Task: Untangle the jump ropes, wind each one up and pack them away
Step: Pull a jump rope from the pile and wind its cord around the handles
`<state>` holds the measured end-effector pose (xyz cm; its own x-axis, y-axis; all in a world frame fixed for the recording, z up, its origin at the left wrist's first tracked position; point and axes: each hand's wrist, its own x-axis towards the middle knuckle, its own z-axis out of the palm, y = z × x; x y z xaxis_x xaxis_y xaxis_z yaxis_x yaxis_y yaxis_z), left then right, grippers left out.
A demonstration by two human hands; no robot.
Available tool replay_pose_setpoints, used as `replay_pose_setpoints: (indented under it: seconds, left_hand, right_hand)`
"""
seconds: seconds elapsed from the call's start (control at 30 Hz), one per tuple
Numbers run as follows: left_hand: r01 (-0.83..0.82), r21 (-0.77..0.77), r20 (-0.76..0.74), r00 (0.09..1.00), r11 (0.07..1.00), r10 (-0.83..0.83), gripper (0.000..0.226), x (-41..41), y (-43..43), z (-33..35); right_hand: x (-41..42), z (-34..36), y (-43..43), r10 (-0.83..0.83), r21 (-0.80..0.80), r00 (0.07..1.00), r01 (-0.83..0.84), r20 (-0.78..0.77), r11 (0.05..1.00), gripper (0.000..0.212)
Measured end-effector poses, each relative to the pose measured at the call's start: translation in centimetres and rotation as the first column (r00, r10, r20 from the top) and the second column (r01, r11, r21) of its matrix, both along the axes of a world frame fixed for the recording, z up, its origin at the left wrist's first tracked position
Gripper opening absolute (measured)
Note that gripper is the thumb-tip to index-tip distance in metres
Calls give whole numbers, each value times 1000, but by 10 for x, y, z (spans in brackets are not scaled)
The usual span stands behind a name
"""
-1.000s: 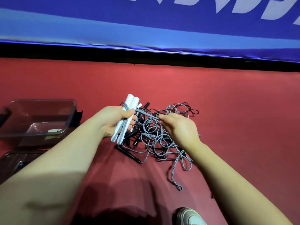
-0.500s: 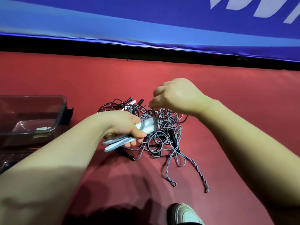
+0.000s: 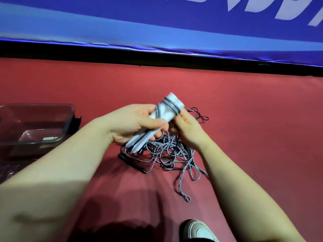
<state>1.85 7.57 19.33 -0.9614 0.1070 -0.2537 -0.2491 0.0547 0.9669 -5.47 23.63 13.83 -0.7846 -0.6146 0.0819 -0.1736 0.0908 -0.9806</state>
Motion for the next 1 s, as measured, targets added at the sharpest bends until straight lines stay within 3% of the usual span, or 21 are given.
replay_pose_setpoints:
  seconds: [0.07,0.17,0.3,0.4,0.5,0.67,0.73,0.8,0.87,0.93,1.0]
  left_hand:
    - [-7,73,16,1000,997,5,5,-1,-1,2]
    - [-93,213,109,992,973,70,2,-2,-8,-4]
    - [-300,221,171,949,928,266,8,-6,-14,-10]
    - [-424,152,193,899,893,393,10,-6,-26,-19]
    - [-461,89,222,873,883,434,8,-6,-32,-30]
    - [-434,157,219,891,887,397,8,-8,-32,-27]
    - [-416,242,221,903,877,368,7,-8,-33,-24]
    - [-390,279,212,916,878,340,8,-8,-35,-23]
    - [-365,256,201,926,895,320,8,-9,-35,-23]
    - [-356,189,197,927,915,320,10,-9,-34,-26]
    - [-363,100,199,919,926,339,10,-10,-34,-32]
  right_hand:
    - [3,-15,-1,12,-77,999,-8,48,997,21]
    - [2,-25,6,-41,29,999,41,-7,999,26]
    - [-2,-25,10,-30,314,971,107,-239,943,24]
    - [5,-21,9,-6,390,984,75,-177,918,25]
    - [11,-12,6,30,433,990,32,-135,901,26]
    - [18,3,7,-12,528,912,248,-410,812,24]
    - [17,-3,11,-51,501,948,212,-315,839,36]
    - [17,-11,10,-119,342,993,108,12,933,43]
    - [14,-12,9,-157,208,940,95,304,973,34]
    - [14,-9,9,-177,193,926,117,334,974,22]
    - [16,-1,8,-204,306,975,168,88,937,20]
